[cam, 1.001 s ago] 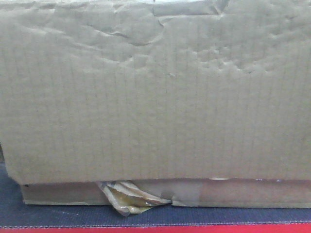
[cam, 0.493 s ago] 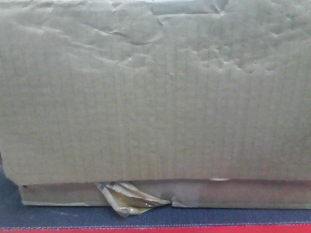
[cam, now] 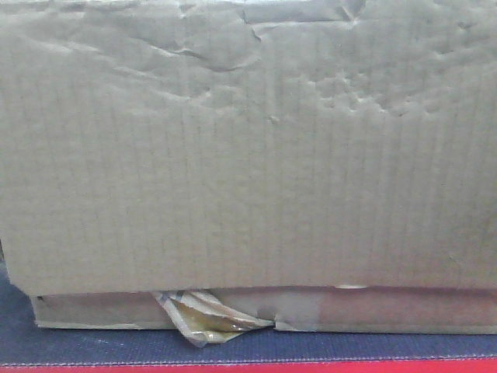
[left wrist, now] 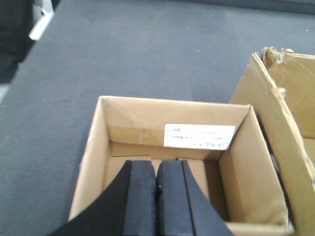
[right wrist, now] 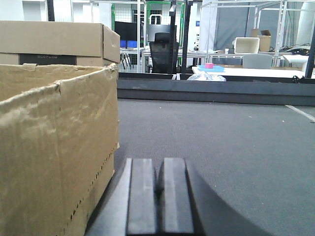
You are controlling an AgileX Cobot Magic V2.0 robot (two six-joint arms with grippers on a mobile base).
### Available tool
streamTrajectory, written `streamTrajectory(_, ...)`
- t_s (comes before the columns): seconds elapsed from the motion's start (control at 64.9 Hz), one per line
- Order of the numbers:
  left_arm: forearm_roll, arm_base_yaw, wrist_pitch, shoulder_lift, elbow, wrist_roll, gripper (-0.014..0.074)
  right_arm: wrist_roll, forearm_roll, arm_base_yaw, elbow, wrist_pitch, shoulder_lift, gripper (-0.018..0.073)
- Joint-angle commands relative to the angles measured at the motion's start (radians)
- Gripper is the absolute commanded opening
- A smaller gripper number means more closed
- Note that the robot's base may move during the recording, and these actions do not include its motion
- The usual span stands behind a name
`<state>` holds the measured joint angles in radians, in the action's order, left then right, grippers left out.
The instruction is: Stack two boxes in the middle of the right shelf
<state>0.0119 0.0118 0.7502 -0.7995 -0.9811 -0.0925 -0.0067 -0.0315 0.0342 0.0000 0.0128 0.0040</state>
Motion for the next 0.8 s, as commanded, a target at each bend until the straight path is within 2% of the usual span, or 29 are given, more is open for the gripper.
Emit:
streamTrajectory(0.0,-0.017,0.006,-0.03,-0.053,-0.032,0.003,-0.0111,-0.003,-0.003,0.003,0.0,0.018,-0.004,-0.0162)
streamTrajectory(0.062,-0.017,0.006,-0.007,-0.117,-0.063,0.003,-0.0111,-0.003,-0.003,0.003,0.0,0.018,-0.004,-0.0162)
streamTrajectory(0.139,-0.007,0.006,0.082,-0.218,-0.13,0.013,-0.0111,-0.003,-0.003,0.003,0.0,0.018,-0.004,-0.0162)
streamTrajectory(0.246,0.001,0.006,0.196,-0.34,-0.219,0.086,-0.0111,-0.003,-0.003,0.003,0.0,0.018,-0.004,-0.0162)
streamTrajectory(0.385,-0.001,0.017,0.257,-0.461,-0.313,0.146,-0.0111,-0.003,-0.003,0.003,0.0,0.018,-0.004,-0.0162)
streamTrajectory(0.462,-0.026,0.058,0.275,-0.501,-0.352,0.18,-0.0111,-0.003,-0.003,0.003,0.0,0.018,-0.004,-0.0162)
streamTrajectory(0.662,-0.17,0.217,0.303,-0.533,-0.38,0.33,-0.0111,-0.003,-0.003,0.003,0.0,0.018,-0.004,-0.0162)
streamTrajectory(0.708,-0.179,0.241,0.321,-0.533,-0.38,0.36,-0.0111,-0.003,-0.003,0.003,0.0,0.018,-0.004,-0.0162)
streamTrajectory(0.785,-0.16,0.265,0.34,-0.533,-0.38,0.362,-0.0111,-0.003,-0.003,0.003,0.0,0.018,-0.004,-0.0162)
